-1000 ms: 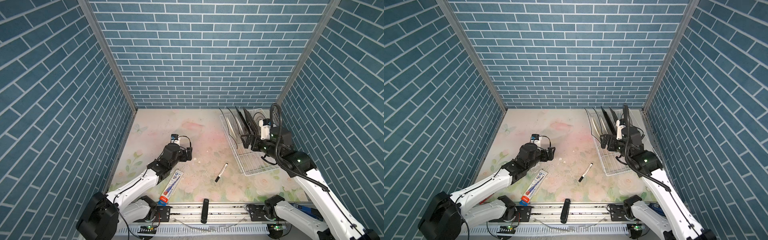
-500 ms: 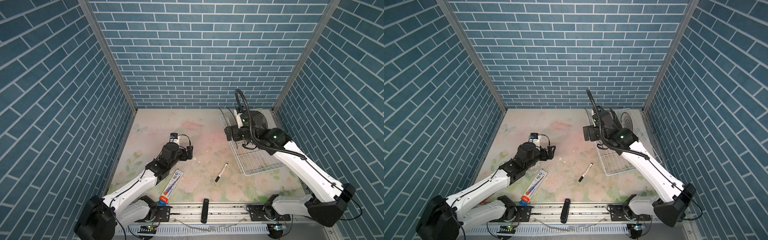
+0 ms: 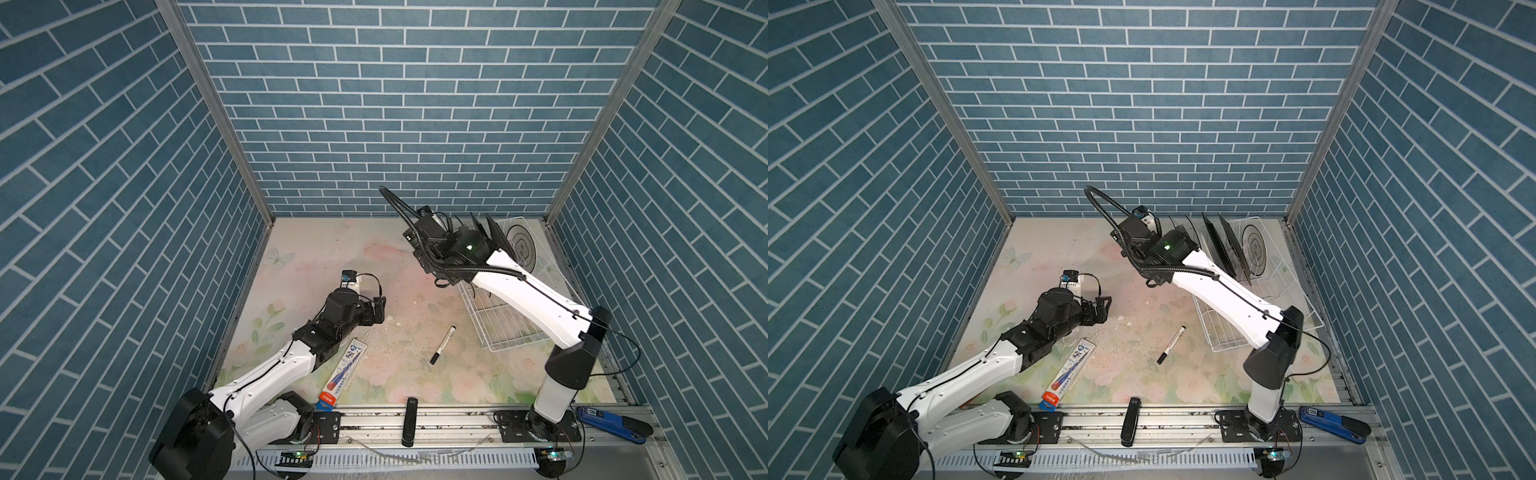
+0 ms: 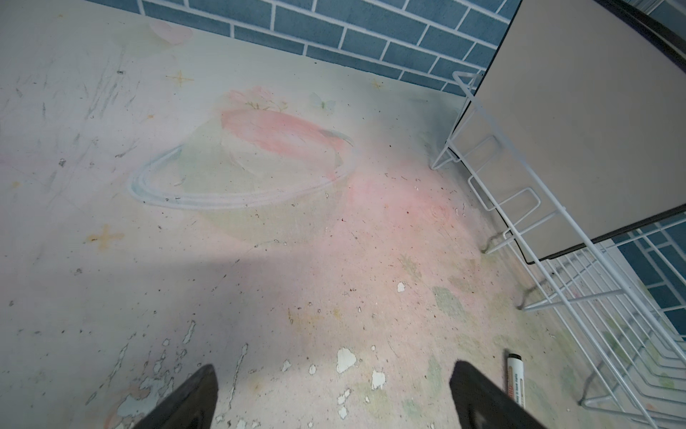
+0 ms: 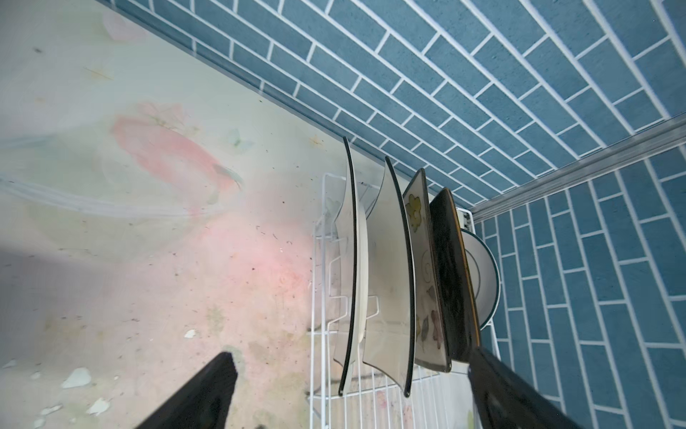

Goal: Unload the plates from the dish rack

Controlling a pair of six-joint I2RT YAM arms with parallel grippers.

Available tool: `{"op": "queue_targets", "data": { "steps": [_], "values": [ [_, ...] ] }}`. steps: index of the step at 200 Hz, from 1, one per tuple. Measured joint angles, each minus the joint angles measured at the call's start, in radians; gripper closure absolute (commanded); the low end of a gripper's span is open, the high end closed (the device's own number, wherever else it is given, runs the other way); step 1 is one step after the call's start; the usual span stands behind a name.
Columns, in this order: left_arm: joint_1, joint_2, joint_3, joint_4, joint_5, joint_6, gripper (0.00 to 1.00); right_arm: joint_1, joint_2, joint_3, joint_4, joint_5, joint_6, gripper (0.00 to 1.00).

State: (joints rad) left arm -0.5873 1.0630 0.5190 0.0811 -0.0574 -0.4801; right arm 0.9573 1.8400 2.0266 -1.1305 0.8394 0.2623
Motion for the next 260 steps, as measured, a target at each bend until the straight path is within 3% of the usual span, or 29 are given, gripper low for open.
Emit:
{"op": "queue_targets", "data": {
  "steps": [33, 68, 121, 260],
  "values": [
    [0.000, -0.027, -0.016, -0.002, -0.002, 0.000, 0.00, -0.004, 0.178, 0.220, -0.155, 0.065, -0.002, 0.04],
    [0.000, -0.038, -0.016, -0.004, -0.005, 0.005, 0.00, -0.018, 0.261, 0.317, -0.240, 0.095, -0.008, 0.12],
    [0.000, -0.031, -0.016, -0.001, -0.002, 0.009, 0.00, -0.106, 0.311, 0.323, -0.264, 0.052, -0.026, 0.32],
    [0.000, 0.062, -0.015, 0.034, 0.026, 0.027, 0.00, -0.156, 0.396, 0.321, -0.241, 0.048, -0.019, 0.42]
  ]
}}
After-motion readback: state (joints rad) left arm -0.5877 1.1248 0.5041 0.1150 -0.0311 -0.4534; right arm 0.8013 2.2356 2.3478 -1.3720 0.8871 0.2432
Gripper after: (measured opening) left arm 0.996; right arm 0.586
